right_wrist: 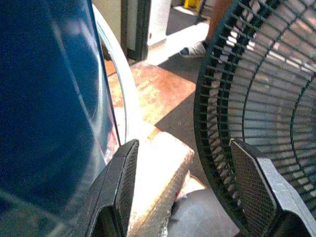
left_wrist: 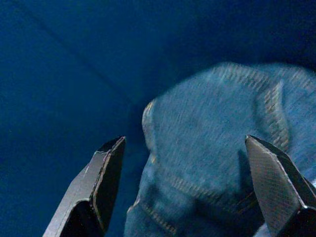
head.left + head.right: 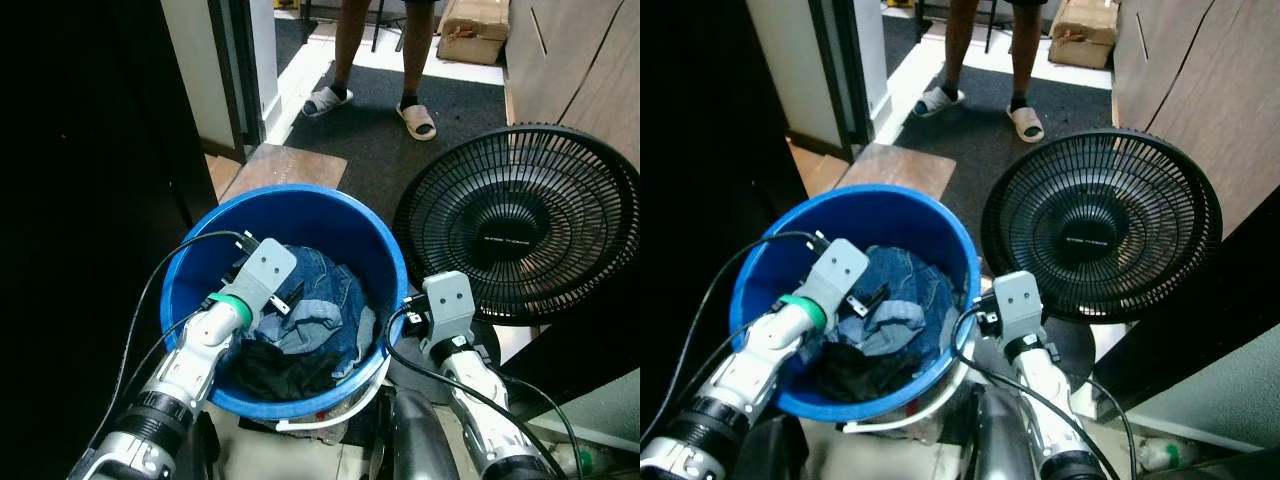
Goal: Clothes washing
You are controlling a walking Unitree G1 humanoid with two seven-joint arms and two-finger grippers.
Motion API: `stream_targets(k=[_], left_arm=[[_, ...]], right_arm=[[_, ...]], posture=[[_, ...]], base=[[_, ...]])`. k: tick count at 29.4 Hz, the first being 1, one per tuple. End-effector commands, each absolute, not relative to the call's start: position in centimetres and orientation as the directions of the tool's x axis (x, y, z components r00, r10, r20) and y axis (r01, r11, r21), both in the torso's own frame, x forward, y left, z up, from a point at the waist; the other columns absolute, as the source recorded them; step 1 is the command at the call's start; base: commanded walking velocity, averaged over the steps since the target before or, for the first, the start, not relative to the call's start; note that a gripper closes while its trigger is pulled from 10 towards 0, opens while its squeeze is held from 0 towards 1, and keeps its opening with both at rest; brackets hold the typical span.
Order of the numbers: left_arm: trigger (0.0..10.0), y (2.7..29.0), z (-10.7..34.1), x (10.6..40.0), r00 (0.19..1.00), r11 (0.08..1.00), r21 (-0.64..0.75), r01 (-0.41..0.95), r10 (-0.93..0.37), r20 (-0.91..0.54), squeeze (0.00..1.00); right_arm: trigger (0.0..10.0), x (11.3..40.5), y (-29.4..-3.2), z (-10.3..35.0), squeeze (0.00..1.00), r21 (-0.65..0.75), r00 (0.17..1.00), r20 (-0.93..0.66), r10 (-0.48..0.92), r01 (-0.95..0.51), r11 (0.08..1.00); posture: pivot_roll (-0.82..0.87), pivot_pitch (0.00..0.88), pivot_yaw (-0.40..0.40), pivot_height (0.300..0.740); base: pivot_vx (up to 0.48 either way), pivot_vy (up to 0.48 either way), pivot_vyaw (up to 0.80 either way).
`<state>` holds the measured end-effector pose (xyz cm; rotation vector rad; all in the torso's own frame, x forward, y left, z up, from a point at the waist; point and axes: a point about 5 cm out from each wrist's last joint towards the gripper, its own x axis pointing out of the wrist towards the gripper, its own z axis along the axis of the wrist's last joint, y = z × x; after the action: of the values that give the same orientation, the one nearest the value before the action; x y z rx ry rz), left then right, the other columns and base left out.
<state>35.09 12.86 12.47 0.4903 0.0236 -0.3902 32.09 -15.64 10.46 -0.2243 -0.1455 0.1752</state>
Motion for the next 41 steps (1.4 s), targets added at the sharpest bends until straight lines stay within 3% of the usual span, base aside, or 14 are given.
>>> stream_targets(k=[1, 9, 16, 29, 30, 31, 32, 41], left_arm=[[10.0, 14.0, 8.7, 33.7, 0.911, 0.797, 0.445, 0.409, -0.329, -0.248, 0.0], [10.0, 13.9, 9.0, 33.6, 0.901, 0.813, 0.391, 0.432, -0.371, -0.225, 0.0], [10.0, 12.1, 9.2, 31.6, 0.799, 0.783, 0.179, 0.595, -0.555, -0.229, 0.0], [10.0, 11.1, 7.6, 29.8, 0.696, 0.715, 0.058, 0.696, -0.653, -0.299, 0.0], [4.2, 11.0, 7.7, 29.8, 0.694, 0.714, 0.052, 0.698, -0.657, -0.295, 0.0], [4.2, 11.0, 7.7, 29.8, 0.694, 0.714, 0.052, 0.698, -0.657, -0.295, 0.0], [0.0, 10.9, 7.9, 29.8, 0.695, 0.715, 0.05, 0.698, -0.659, -0.287, 0.0], [0.0, 10.7, 8.5, 29.8, 0.693, 0.712, 0.036, 0.702, -0.67, -0.264, 0.0]], right_arm=[[10.0, 31.5, -16.1, 9.0, 0.0, -0.233, 0.983, 0.059, 0.173, -0.155, 0.96], [10.0, 31.4, -16.2, 9.0, 0.0, -0.235, 0.984, 0.059, 0.168, -0.15, 0.96], [10.0, 31.5, -15.9, 9.0, 0.0, -0.234, 0.983, 0.057, 0.176, -0.158, 0.959], [10.0, 31.6, -15.9, 9.0, 0.0, -0.236, 0.982, 0.056, 0.18, -0.162, 0.958], [10.0, 31.6, -15.9, 9.0, 0.0, -0.237, 0.982, 0.057, 0.18, -0.162, 0.958], [10.0, 31.6, -15.9, 9.0, 0.0, -0.237, 0.982, 0.057, 0.18, -0.162, 0.958], [10.0, 31.6, -15.9, 9.0, 0.0, -0.237, 0.982, 0.057, 0.179, -0.161, 0.958], [10.0, 31.6, -16.0, 9.0, 0.0, -0.239, 0.983, 0.057, 0.177, -0.158, 0.958]], posture=[[0.03, 0.168, 0.022, 0.492], [0.02, 0.17, 0.023, 0.492], [0.03, 0.169, 0.019, 0.492], [0.03, 0.164, 0.017, 0.492], [0.03, 0.164, 0.017, 0.492], [0.03, 0.164, 0.017, 0.492], [0.03, 0.159, 0.019, 0.492], [0.03, 0.157, 0.018, 0.492]], base=[[0.0, 0.0, 0.0], [0.0, 0.0, 0.0], [0.0, 0.0, 0.0], [0.0, 0.0, 0.0], [0.0, 0.0, 0.0], [0.0, 0.0, 0.0], [0.0, 0.0, 0.0], [0.0, 0.0, 0.0]])
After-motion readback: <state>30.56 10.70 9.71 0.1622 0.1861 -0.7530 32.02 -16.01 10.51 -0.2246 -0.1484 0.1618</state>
